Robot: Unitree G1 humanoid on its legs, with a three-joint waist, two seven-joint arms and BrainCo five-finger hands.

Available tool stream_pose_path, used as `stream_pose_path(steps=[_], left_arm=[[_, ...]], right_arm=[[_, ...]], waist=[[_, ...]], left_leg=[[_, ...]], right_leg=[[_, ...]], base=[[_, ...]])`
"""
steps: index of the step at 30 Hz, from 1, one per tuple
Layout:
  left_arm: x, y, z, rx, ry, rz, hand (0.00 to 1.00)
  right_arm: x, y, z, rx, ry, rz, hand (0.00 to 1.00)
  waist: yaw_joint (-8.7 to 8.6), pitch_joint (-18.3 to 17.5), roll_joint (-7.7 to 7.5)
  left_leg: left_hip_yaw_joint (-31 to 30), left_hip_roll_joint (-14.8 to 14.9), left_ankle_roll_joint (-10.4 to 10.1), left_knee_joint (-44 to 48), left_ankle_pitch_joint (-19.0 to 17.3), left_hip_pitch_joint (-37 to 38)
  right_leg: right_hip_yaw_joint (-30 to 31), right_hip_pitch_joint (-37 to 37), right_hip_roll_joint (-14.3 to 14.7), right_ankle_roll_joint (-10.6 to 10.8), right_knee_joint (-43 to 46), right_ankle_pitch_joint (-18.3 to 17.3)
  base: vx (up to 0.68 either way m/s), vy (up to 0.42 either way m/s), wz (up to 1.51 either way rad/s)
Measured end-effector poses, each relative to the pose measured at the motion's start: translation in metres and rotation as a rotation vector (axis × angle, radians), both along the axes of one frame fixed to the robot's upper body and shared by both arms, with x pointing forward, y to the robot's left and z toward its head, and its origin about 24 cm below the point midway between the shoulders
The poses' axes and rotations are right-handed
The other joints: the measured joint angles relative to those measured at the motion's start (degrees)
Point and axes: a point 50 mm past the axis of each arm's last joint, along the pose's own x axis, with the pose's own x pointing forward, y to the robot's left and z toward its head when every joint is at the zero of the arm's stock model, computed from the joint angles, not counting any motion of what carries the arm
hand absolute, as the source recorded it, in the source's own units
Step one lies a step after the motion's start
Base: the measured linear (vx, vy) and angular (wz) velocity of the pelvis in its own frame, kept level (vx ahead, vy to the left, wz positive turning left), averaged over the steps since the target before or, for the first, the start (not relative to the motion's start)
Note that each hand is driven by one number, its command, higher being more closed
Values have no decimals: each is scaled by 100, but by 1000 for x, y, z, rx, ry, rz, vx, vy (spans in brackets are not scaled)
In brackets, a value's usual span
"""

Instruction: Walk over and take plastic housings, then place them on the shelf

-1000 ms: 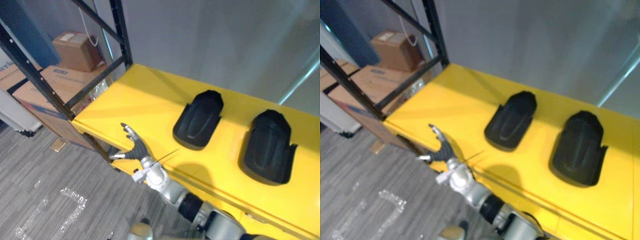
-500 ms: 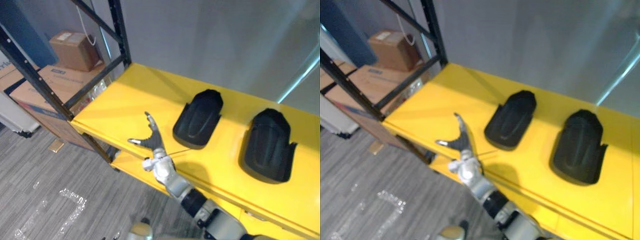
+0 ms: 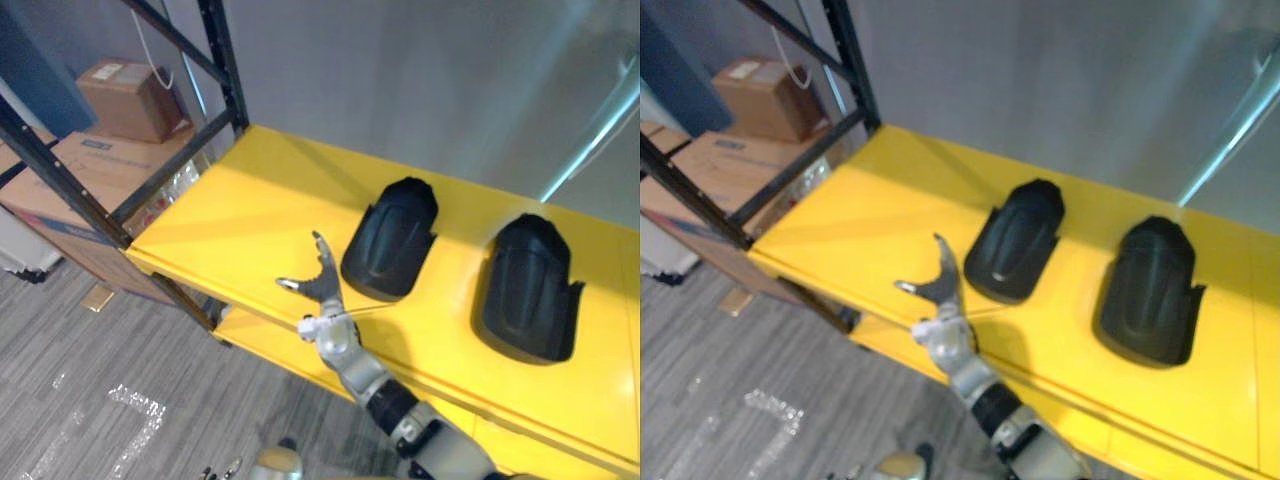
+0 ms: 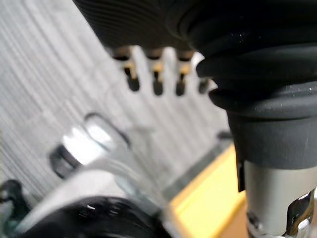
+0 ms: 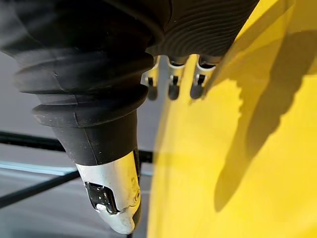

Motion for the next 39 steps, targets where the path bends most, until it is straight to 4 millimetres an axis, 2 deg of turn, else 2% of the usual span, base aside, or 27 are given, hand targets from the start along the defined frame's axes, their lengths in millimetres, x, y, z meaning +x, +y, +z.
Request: stream_pose_path(steps=[2, 3, 4, 5, 9, 12, 20, 23, 27, 30, 35, 39], left_arm=[[7, 0, 1, -1, -12, -25, 0], [11, 1, 1, 7, -11, -57, 0], [13, 1, 1, 8, -15, -71, 0], [15, 0, 2, 8, -18, -84, 0], [16, -2, 1, 4, -17, -111, 0], [15, -2, 1, 8, -15, -117, 0], [23, -5, 4, 11, -34, -157, 0], [23, -6, 4, 10, -34, -160, 0], [30, -10, 6, 9, -61, -187, 0], [33, -9, 8, -4, -75, -175, 0], [26, -13, 4, -18, -40, -197, 0], [30, -12, 4, -17, -49, -211, 0]], right_arm=[[-2, 5, 5, -4, -29, 30, 0], [-4, 8, 10, 0, -49, 47, 0], [-4, 9, 12, 3, -56, 56, 0], [-4, 9, 14, 8, -64, 67, 0], [-9, 17, 24, 21, -102, 153, 0], [-13, 21, 30, 31, -127, 202, 0], [-13, 18, 28, 42, -111, 210, 0], [-13, 17, 28, 42, -114, 204, 0], [-8, 19, 42, 51, -164, 195, 0], [-4, 18, 54, 72, -200, 184, 0], [-5, 19, 60, 80, -227, 189, 0], [-5, 20, 64, 88, -239, 190, 0]], waist=[[-26, 158, 10], [-46, 265, 97], [-53, 296, 60], [-93, 375, 110], [-228, 462, 212], [-351, 462, 211], [-356, 467, 223], [-354, 508, 285], [-361, 792, 427], [-359, 1022, 438], [-355, 1050, 440], [-359, 1050, 441]], left_leg=[[141, 37, 30, 255, -87, -130], [190, 56, 57, 286, -139, -207], [209, 56, 59, 305, -139, -253], [225, 51, 79, 333, -152, -272], [383, 20, 134, 211, -86, -260], [392, -17, 102, 71, 39, -258], [428, -67, 96, -22, 114, -165], [416, -105, 113, -18, 153, -175], [369, -206, 153, -20, 274, -407], [346, -265, 180, -7, 331, -612], [355, -333, 212, 1, 354, -789], [375, -362, 214, 8, 354, -843]], right_leg=[[155, -244, -77, -27, 449, -169], [225, -428, -112, -66, 605, -264], [267, -480, -134, -70, 688, -305], [280, -553, -175, -59, 796, -363], [429, -753, -280, -84, 990, -395], [424, -848, -346, -92, 1055, -397], [419, -845, -403, -78, 1131, -400], [409, -850, -451, -79, 1161, -401], [408, -1137, -607, -125, 1339, -471], [414, -1359, -698, -95, 1481, -485], [431, -1548, -759, -114, 1536, -428], [458, -1647, -786, -81, 1585, -409]], base=[[-188, 26, -28], [-167, 1, -17], [-216, -17, -14], [-181, -20, -9], [-112, -15, -15], [17, -14, 3], [48, -5, 1], [-43, 9, 4], [-133, 6, 9], [-136, 1, 9], [-40, 16, 4], [46, 12, 1]])
